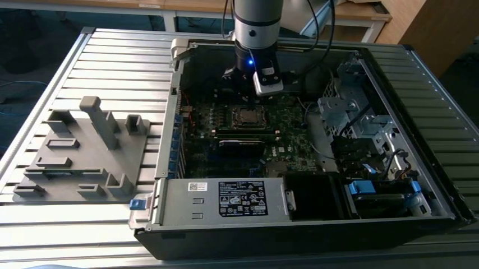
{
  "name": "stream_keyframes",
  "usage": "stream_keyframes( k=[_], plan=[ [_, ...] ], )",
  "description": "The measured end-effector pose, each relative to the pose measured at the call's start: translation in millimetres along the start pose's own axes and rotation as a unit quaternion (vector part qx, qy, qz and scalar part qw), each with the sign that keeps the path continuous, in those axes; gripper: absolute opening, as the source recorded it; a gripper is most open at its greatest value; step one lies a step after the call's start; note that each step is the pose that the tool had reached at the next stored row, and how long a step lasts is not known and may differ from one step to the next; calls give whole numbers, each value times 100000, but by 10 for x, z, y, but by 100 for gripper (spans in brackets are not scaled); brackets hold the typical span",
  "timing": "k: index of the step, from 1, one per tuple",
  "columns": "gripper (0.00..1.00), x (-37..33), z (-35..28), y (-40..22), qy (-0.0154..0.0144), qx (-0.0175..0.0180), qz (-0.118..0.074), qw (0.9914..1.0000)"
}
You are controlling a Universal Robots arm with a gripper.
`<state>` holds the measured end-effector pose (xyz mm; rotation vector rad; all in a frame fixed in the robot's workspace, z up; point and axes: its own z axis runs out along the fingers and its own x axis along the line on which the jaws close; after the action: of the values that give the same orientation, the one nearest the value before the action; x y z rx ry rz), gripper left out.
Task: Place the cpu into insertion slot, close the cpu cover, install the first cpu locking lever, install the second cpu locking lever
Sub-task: 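Install the second cpu locking lever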
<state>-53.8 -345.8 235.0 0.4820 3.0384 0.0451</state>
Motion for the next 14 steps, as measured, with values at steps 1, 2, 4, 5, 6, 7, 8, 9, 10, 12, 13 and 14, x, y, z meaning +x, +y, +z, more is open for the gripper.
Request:
stream_keyframes(
  k=[1,2,4,5,6,7,8,9,10,12,13,14],
  plan=[
    [11,-1,0,-2,1,-3,-1,100000],
    [11,-1,0,-4,3,1,-4,100000],
    [11,-3,0,-9,2,3,1,100000],
    [11,-4,0,-12,0,3,0,100000],
    [11,-5,0,-14,0,2,0,100000],
    [11,-6,0,-17,3,1,1,100000],
    [11,-6,0,-19,1,-2,3,100000],
    [11,-7,0,-21,2,-1,4,100000],
    [11,-7,-1,-22,3,3,4,100000],
    [11,-9,-1,-26,2,3,0,100000],
    [11,-10,-1,-29,1,1,-4,100000],
    [11,-11,-1,-32,2,3,-1,100000]
  ],
)
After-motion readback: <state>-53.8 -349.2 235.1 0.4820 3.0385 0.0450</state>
